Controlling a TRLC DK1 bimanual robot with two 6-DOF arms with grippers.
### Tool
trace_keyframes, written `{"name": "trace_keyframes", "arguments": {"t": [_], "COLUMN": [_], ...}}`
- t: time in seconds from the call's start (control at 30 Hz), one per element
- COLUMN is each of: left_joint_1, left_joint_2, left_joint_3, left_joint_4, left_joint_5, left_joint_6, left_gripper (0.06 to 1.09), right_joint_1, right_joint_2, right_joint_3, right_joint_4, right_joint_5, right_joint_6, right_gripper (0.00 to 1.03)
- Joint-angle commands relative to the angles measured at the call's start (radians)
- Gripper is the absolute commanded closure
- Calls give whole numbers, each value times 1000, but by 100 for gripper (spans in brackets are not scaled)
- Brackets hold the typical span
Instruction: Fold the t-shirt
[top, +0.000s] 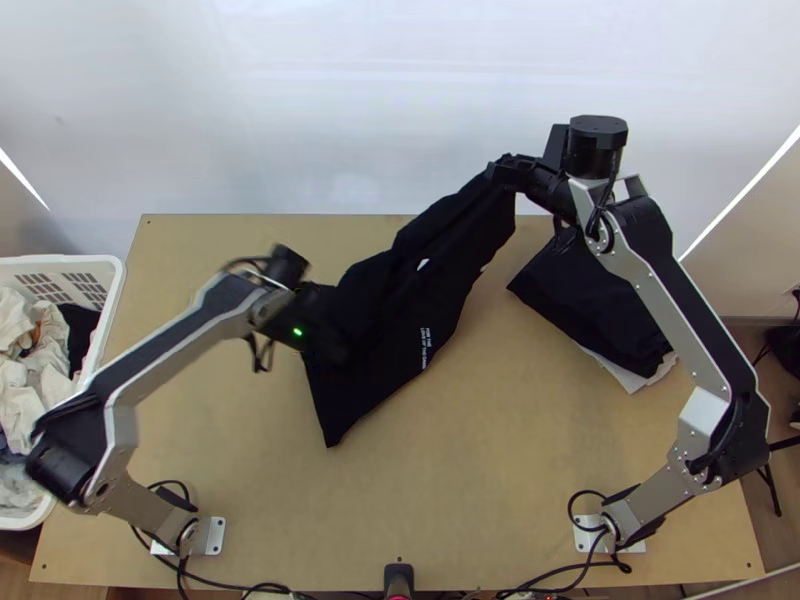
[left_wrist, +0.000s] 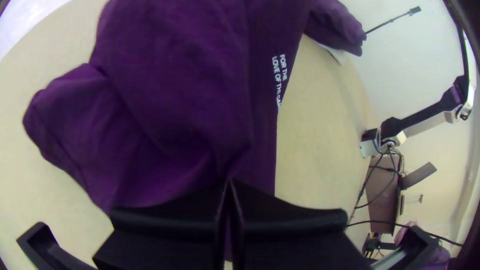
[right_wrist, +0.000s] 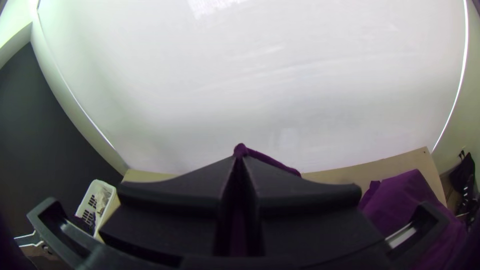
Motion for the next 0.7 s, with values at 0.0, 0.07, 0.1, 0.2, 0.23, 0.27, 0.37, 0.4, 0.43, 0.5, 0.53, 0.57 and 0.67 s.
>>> {"name": "trace_keyframes", "arguments": {"t": [0.0,0.07,0.1,0.2,0.23,0.27,0.37,0.4,0.43,0.5,0.53,0.57,0.67], "left_joint_1": [-100,-111,-114,-103,-93,-76,-14,4,19,47,51,56,56], "left_joint_2": [136,175,184,156,129,96,11,-16,-42,-98,-124,-143,-169], "left_joint_3": [-75,-27,-6,35,34,29,32,35,42,37,20,-3,-55], "left_joint_4": [202,202,198,230,262,297,360,351,306,230,207,198,96], "left_joint_5": [-18,-18,-18,-18,-18,-18,-17,-15,-17,-80,-164,-244,-428], "left_joint_6": [-73,-77,-77,-80,-82,-86,-103,-89,-54,7,10,12,75], "left_gripper": [101,57,38,10,10,10,10,10,10,10,10,10,10], "right_joint_1": [4,14,17,24,24,24,24,24,24,26,26,26,26], "right_joint_2": [1,-1,-1,-1,-1,-1,1,1,1,1,1,1,1], "right_joint_3": [0,-1,-3,-6,-7,-7,-10,-10,-10,-14,-14,-15,-17], "right_joint_4": [-2,-2,0,0,0,0,0,0,0,0,0,0,0], "right_joint_5": [9,12,13,15,16,16,16,16,16,16,15,16,16], "right_joint_6": [1,1,-1,-2,-4,-5,-13,-13,-13,-13,-13,-13,-15], "right_gripper": [100,100,100,100,100,100,100,100,100,100,100,100,100]}}
